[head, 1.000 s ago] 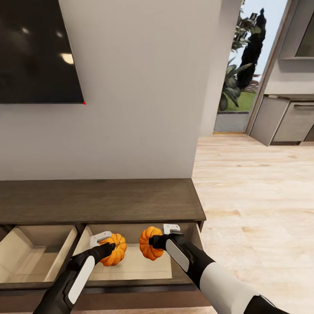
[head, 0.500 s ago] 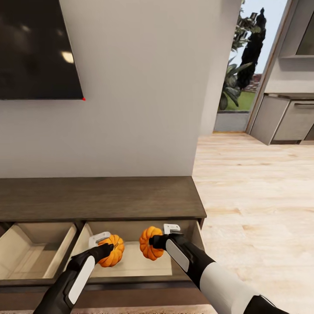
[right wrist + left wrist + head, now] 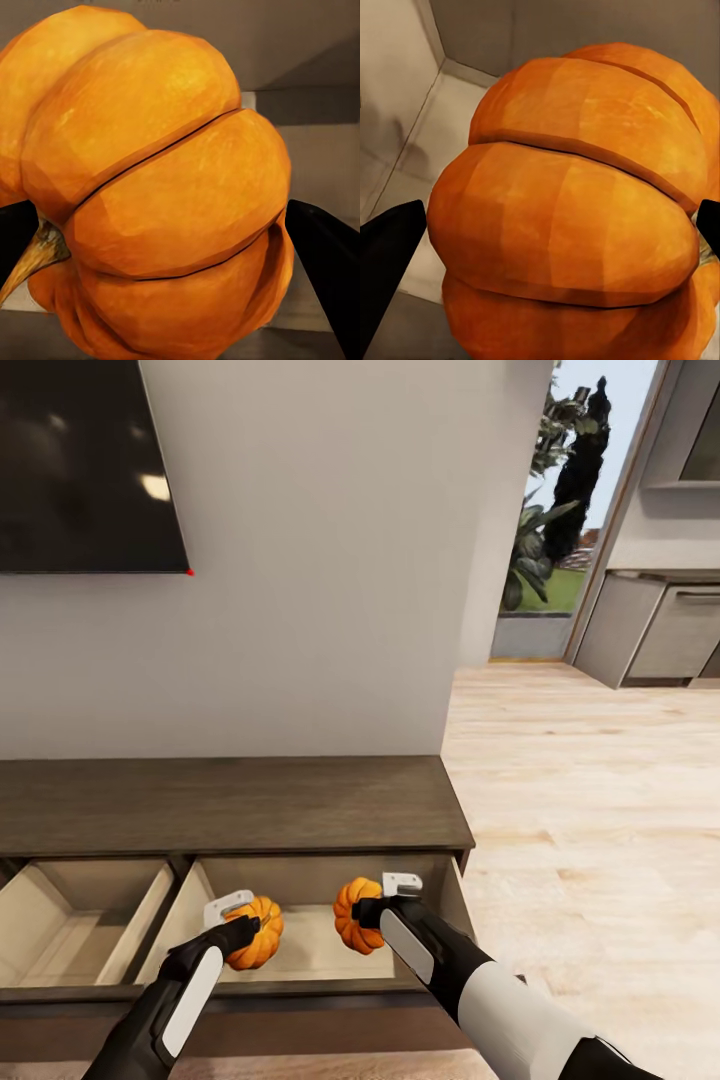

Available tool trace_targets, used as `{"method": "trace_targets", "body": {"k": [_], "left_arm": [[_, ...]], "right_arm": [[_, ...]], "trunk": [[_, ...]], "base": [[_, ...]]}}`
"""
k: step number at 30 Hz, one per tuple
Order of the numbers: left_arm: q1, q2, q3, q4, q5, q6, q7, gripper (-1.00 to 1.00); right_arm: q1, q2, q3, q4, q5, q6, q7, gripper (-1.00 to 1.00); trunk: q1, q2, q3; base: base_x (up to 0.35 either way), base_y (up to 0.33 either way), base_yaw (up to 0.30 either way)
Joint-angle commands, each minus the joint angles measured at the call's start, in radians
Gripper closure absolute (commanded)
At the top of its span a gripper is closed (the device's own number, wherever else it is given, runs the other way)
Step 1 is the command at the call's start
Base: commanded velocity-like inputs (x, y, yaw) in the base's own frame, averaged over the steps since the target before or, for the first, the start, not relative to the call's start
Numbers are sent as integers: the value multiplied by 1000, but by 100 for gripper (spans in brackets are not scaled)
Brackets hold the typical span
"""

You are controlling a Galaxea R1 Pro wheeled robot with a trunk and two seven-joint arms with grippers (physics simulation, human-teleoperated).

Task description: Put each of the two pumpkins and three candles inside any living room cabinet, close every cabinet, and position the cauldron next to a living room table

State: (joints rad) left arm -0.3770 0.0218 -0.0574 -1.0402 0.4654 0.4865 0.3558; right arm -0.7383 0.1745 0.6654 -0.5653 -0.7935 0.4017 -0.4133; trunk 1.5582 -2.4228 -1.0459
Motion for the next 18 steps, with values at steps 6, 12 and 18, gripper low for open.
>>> {"method": "trace_targets", "body": {"k": [6, 12, 18], "left_arm": [[0, 1, -4, -1, 12, -25, 12, 100], [0, 1, -4, -3, 12, -28, 11, 100], [0, 3, -5, -2, 13, -23, 8, 100]], "right_arm": [[-1, 0, 6, -1, -7, -20, -8, 100], [-1, 0, 6, -1, -7, -23, -9, 100], [-1, 0, 6, -1, -7, -24, -9, 100]], "trunk": [[15, -29, -14], [15, -29, -14], [15, -29, -14]], "base": [[0, 0, 0], [0, 0, 0], [132, 0, 0]]}}
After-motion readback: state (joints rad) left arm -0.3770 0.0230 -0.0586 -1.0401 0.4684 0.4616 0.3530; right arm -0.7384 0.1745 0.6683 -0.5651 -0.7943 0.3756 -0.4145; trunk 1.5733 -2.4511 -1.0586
